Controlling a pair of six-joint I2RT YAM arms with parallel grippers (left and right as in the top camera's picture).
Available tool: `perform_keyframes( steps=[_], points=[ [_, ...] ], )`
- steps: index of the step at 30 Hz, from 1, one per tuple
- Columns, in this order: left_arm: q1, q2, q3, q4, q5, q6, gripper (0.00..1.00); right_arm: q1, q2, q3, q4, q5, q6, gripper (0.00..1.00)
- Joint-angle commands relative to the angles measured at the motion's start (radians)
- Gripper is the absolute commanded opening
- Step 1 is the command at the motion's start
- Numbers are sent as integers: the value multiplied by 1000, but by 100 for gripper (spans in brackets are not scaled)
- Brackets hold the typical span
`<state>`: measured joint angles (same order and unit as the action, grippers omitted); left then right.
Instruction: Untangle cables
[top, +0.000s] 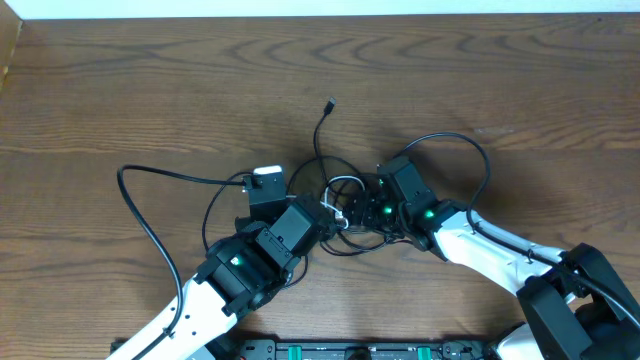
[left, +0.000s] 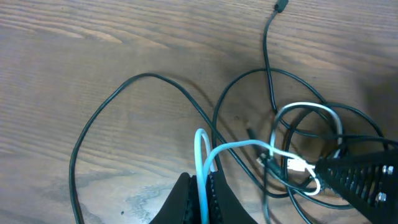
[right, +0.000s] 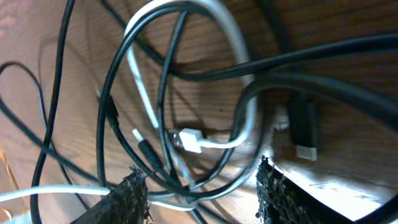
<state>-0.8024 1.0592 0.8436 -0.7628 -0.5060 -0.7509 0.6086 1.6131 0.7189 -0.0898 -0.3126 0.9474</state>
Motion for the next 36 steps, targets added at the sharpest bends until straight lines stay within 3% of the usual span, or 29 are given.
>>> perform_keyframes(
  steps=[1, 7, 11, 15, 19, 20, 27, 33, 36],
  points=[
    [1, -2, -10, -7, -16, 13, 8, -12, 23, 1, -4, 52, 75, 51],
    [1, -2, -10, -8, -16, 13, 8, 6, 93, 1, 15, 52, 129, 49],
    [1, -2, -10, -15, -17, 13, 8, 6, 103, 1, 15, 47, 90, 39],
    [2, -2, -10, -27, -17, 13, 7, 1, 37, 1, -98, 64, 76, 38],
    [2, -2, -10, -29, -17, 13, 8, -16, -96, 1, -250, 146, 38, 5],
    [2, -2, -10, -29, -17, 13, 8, -20, -133, 1, -280, 174, 38, 1],
    [1, -2, -10, -29, -17, 13, 8, -23, -317, 1, -293, 306, -14, 2],
    [1, -2, -10, -29, -17, 13, 8, -2, -275, 1, -135, 204, -85, 21],
    [1, -2, -10, -29, -17, 13, 8, 32, -224, 1, -138, 201, -84, 37]
  ],
)
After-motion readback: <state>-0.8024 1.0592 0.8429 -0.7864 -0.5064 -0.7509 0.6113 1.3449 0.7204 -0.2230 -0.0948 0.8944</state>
